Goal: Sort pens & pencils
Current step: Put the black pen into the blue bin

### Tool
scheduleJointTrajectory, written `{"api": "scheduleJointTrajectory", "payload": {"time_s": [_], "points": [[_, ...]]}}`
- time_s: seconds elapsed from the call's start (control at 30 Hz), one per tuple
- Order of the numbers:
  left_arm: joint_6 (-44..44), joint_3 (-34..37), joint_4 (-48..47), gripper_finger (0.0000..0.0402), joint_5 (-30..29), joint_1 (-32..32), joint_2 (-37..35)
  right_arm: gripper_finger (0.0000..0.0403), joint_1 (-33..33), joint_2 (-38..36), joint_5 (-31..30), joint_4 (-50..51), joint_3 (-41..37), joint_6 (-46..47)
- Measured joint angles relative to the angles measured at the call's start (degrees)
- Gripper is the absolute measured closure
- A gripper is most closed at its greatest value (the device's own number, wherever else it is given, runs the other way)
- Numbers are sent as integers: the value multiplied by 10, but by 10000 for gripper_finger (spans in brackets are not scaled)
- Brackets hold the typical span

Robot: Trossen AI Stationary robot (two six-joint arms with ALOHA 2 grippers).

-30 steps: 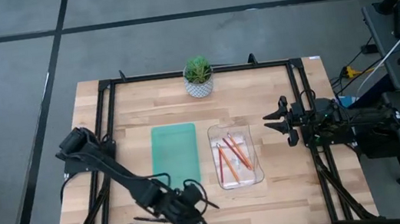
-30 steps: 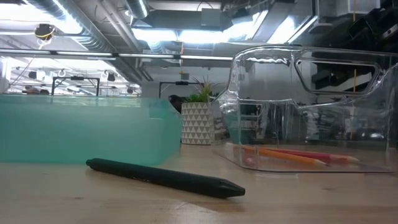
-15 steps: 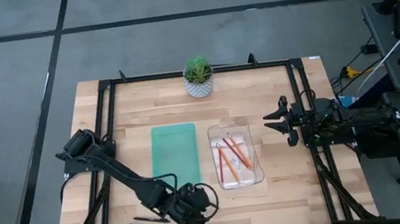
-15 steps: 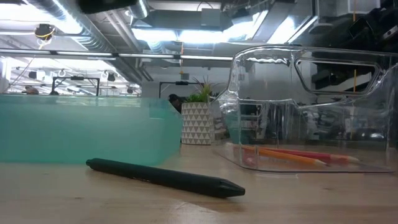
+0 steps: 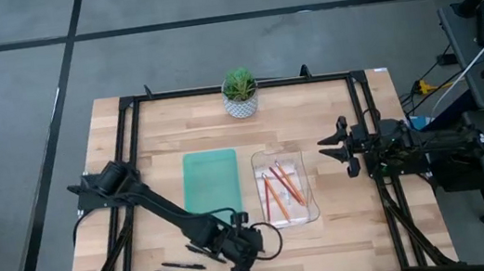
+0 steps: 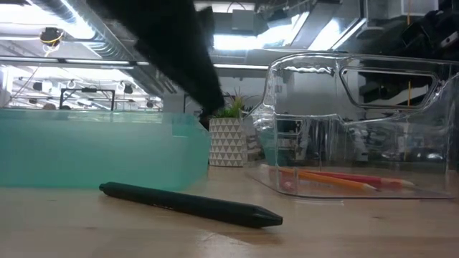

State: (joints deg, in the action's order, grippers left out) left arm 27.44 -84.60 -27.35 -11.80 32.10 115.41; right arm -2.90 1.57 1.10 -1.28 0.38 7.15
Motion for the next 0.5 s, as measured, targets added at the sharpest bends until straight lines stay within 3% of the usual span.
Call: {"api": "scheduleJointTrajectory", "payload": {"time_s": [0.5], "points": [[-57, 0, -5, 249, -5, 2, 54, 276, 0, 56, 0, 1, 0, 12]]}}
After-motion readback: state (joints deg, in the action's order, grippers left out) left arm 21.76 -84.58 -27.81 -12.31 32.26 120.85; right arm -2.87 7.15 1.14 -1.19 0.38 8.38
